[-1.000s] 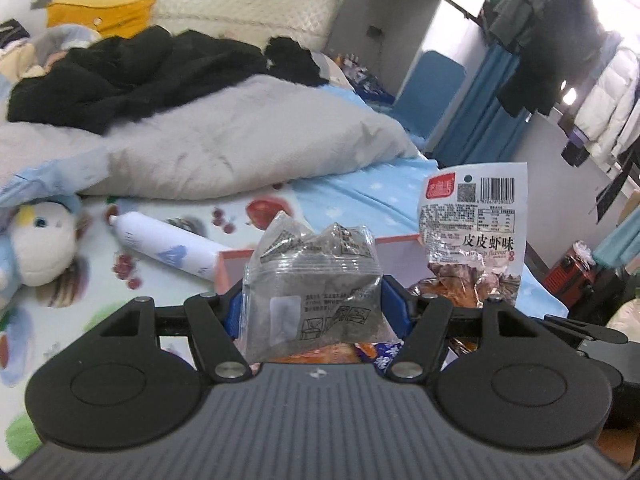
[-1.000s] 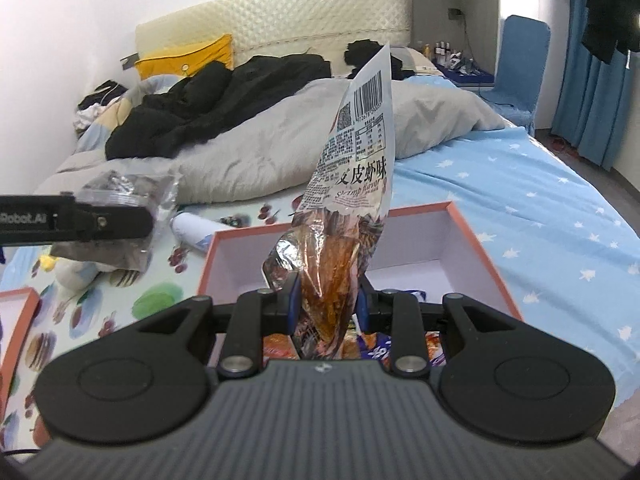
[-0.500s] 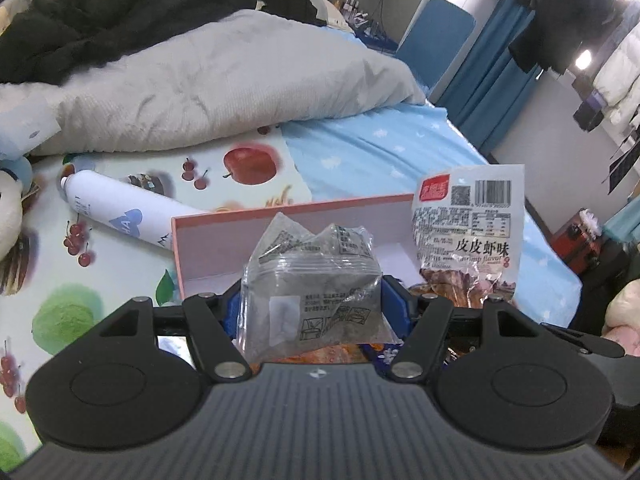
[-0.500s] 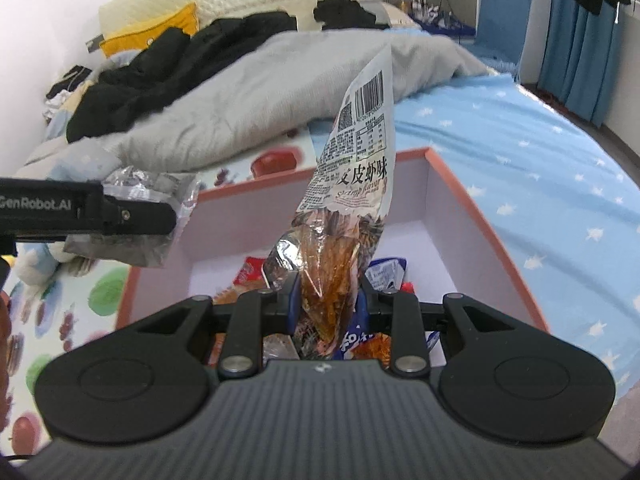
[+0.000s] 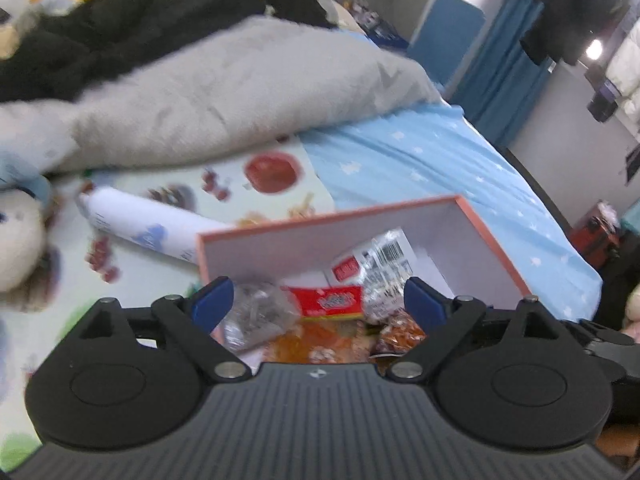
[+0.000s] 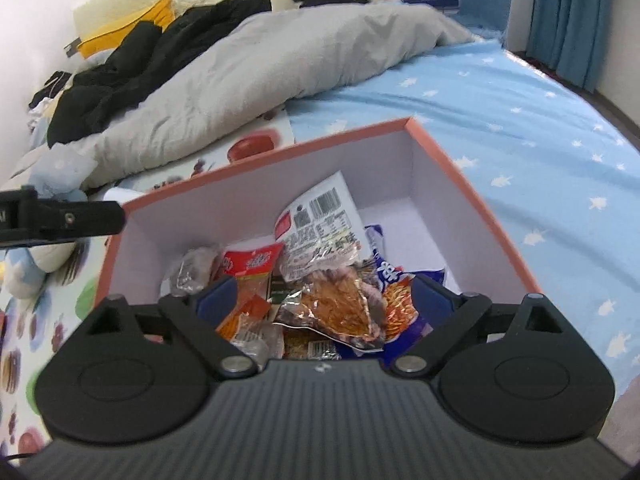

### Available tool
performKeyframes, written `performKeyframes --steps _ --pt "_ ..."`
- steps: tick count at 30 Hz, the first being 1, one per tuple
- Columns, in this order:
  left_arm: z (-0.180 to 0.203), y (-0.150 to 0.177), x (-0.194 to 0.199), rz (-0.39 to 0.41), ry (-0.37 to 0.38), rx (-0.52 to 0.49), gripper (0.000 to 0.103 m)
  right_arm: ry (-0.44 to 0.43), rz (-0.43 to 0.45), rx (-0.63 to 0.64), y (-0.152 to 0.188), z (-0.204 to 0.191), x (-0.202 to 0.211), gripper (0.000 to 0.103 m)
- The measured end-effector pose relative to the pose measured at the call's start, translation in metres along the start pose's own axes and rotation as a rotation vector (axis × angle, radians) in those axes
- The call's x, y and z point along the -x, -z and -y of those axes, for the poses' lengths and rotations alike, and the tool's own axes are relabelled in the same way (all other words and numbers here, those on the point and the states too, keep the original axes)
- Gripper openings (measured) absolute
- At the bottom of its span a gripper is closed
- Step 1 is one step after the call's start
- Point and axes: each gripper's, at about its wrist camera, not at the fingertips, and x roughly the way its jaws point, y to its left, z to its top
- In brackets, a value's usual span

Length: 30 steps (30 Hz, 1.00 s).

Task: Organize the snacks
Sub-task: 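Withdraw both open tools up from the pink box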

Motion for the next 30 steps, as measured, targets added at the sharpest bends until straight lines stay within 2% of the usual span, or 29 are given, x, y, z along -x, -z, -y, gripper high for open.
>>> performKeyframes --steps 5,7,10,12,16,21,30 --pt "0.001 -0.008 0.048 0.062 -0.008 -0.005 0.095 -0.046 0.072 0.001 -0.01 -0.01 0.041 0.095" --pt "0.003 -0.009 0.069 0.089 -0.007 -0.009 0.101 -0.045 0.113 0.011 -0.012 -0.016 0.063 0.095" --pt "0.011 -0.007 0.103 0.132 -0.028 -0.038 0.103 -0.041 0.167 0.023 -0.013 -0.023 0.093 0.103" --pt "0.015 -0.002 0.126 0.156 -0.035 -0.055 0.103 -0.048 0.195 0.041 -0.013 -0.029 0.108 0.103" --pt "0.026 0.012 0.17 0.206 -0.054 -0.116 0.103 -0.041 0.239 0.07 -0.008 -0.041 0.138 0.103" --pt "0.03 0.031 0.213 0.252 -0.049 -0.116 0.103 -0.026 0.293 0.085 0.002 -0.052 0.175 0.103" --pt "0.029 0.079 0.26 0.261 -0.063 -0.106 0.103 -0.028 0.342 0.078 0.03 -0.062 0.217 0.103"
